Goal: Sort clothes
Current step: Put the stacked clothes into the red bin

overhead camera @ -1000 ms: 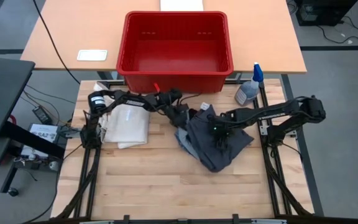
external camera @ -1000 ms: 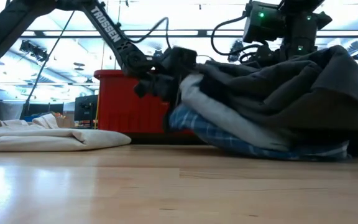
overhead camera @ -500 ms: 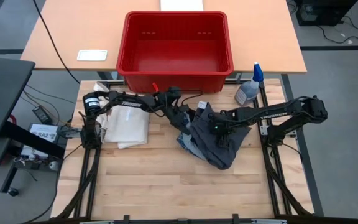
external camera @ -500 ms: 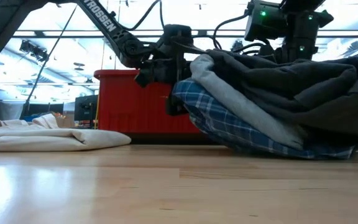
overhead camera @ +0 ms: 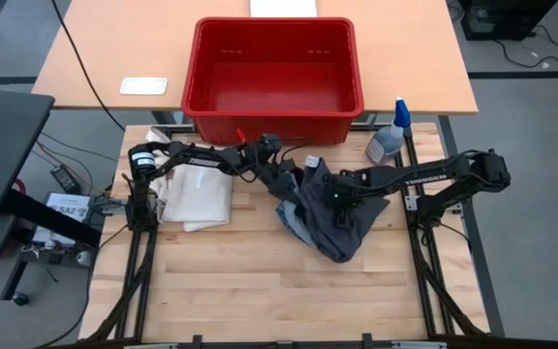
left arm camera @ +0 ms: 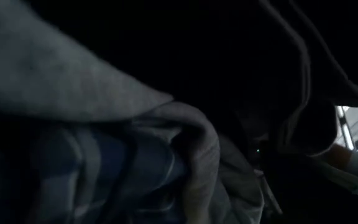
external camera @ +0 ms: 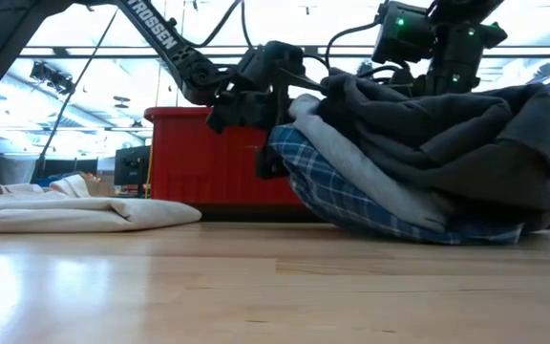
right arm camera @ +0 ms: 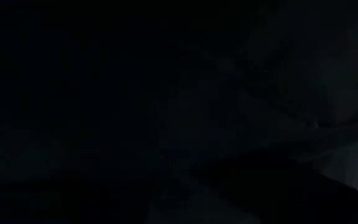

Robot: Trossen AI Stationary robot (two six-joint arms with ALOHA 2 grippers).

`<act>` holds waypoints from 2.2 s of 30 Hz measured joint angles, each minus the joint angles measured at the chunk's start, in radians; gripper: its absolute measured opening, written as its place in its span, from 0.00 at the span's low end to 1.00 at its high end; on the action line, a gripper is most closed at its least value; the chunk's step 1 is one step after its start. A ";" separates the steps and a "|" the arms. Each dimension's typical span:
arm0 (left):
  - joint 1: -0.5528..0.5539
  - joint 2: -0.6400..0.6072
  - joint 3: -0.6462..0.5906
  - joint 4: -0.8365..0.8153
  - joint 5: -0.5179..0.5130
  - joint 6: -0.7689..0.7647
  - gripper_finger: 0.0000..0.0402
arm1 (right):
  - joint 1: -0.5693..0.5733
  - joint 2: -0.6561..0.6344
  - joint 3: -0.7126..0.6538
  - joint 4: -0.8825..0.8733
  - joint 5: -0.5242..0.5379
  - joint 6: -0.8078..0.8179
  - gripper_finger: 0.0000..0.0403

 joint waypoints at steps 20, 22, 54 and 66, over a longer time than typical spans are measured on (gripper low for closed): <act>-0.002 0.000 0.000 -0.033 -0.131 0.028 0.87 | 0.025 0.000 0.017 -0.047 0.010 -0.047 0.60; -0.002 0.000 0.000 -0.033 -0.145 0.001 0.87 | 0.025 0.000 0.017 -0.047 0.008 -0.047 0.60; 0.124 0.000 0.002 -0.056 -0.024 -0.148 0.99 | 0.012 -0.097 0.212 -0.359 0.292 0.253 0.60; 0.093 0.000 0.002 -0.094 -0.072 -0.118 0.99 | -0.067 -0.137 -0.100 0.162 0.215 0.420 0.60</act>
